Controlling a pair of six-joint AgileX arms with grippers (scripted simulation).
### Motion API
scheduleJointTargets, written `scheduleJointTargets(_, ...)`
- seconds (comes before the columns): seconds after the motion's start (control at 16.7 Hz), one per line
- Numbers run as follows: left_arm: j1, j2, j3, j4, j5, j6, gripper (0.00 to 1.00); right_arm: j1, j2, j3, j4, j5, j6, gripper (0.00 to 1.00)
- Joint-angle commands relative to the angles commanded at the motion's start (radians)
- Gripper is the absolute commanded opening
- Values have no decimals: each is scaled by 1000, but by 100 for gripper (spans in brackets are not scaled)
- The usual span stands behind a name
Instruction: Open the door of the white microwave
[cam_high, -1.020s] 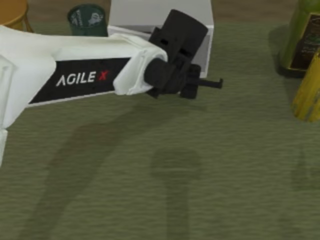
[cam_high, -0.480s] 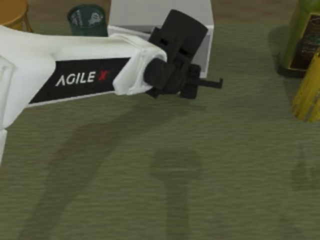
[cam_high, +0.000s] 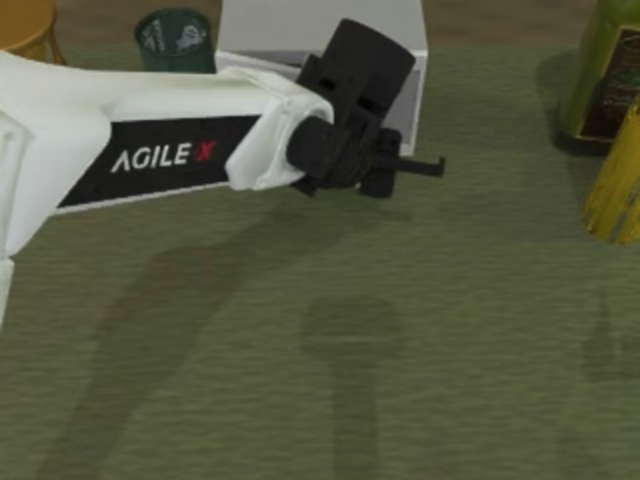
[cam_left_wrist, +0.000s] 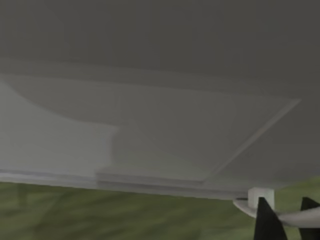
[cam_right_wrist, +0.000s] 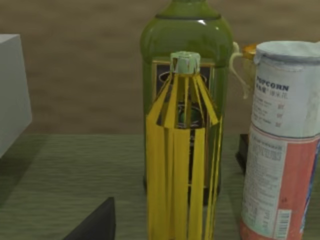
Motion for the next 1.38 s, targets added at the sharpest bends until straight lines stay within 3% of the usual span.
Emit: scheduleJointTargets(1.38,7,-26,-41,23,28,36,0,0,0,0,0,0,0,100)
